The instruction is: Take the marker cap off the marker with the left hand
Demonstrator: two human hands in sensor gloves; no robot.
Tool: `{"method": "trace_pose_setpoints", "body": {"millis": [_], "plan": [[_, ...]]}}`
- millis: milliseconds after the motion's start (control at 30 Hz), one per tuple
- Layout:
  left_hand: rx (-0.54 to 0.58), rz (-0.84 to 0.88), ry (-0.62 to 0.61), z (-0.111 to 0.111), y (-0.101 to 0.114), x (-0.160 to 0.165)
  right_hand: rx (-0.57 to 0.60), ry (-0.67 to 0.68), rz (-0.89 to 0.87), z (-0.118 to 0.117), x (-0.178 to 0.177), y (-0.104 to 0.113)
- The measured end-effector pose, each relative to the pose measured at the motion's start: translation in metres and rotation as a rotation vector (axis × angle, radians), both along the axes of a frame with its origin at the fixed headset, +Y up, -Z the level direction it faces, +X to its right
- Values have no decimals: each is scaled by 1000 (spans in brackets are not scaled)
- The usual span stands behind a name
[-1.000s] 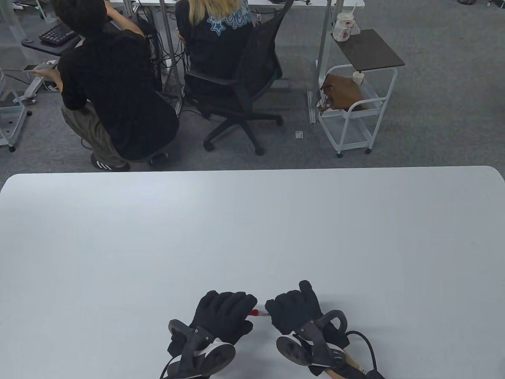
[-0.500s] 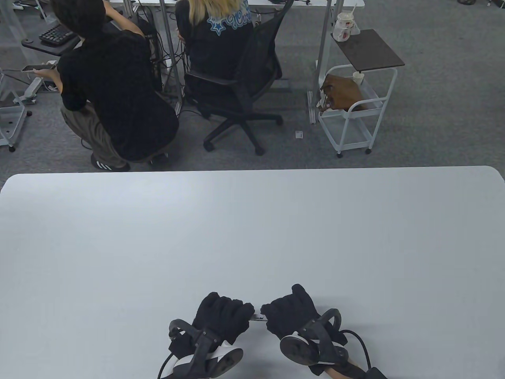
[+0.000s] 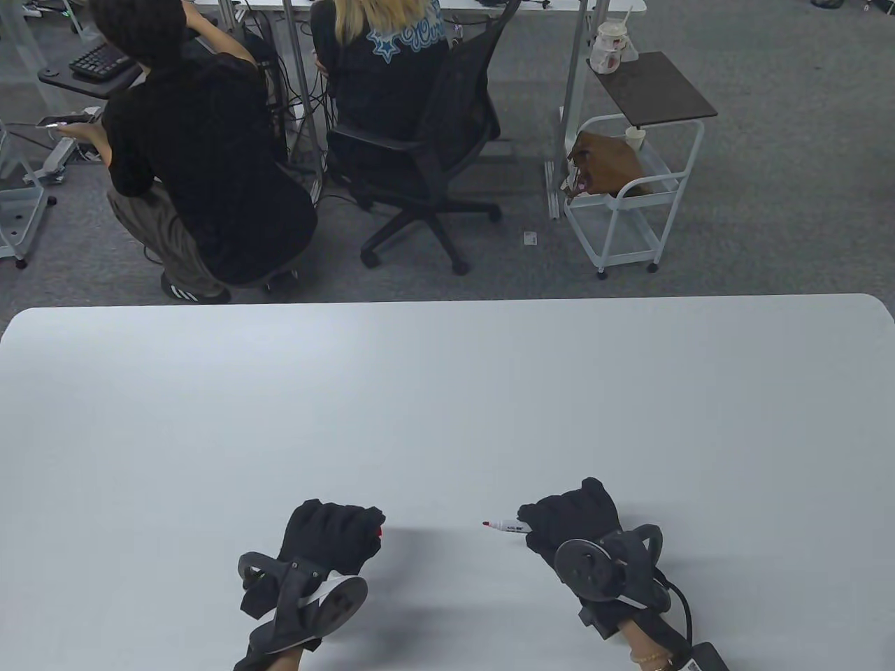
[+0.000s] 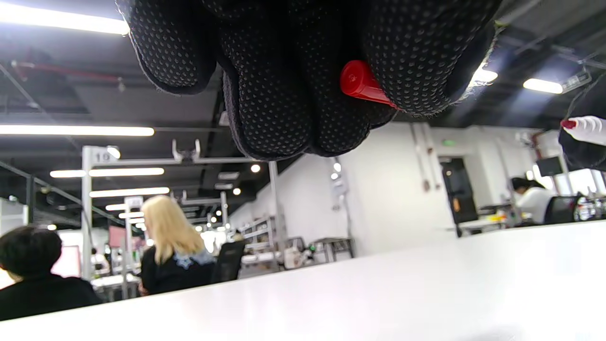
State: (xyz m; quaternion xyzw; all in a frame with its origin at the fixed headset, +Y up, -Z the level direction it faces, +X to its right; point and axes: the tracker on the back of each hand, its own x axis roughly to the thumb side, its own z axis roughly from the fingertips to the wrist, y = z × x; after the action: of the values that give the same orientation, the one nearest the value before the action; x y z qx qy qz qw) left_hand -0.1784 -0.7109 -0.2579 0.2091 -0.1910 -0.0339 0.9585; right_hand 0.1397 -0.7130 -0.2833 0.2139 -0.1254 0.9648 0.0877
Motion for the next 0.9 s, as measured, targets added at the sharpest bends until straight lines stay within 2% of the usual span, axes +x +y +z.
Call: {"method": "trace_pose_setpoints", "body": {"millis": [267,433,600,900], "plan": [[-38,-27,-12,-1,-4,5,-48,-15,43,-3,-3,-4],[-54,-50,-10,-1,-6,7,-215,-45,290,-14,-14,-34],[-75,-56,-18,-1,-6,9,-249,-55,446,-15,-25,-48],[-94,-61,-27,-1,-6,12,-279,-58,470,-16,-27,-53]]}}
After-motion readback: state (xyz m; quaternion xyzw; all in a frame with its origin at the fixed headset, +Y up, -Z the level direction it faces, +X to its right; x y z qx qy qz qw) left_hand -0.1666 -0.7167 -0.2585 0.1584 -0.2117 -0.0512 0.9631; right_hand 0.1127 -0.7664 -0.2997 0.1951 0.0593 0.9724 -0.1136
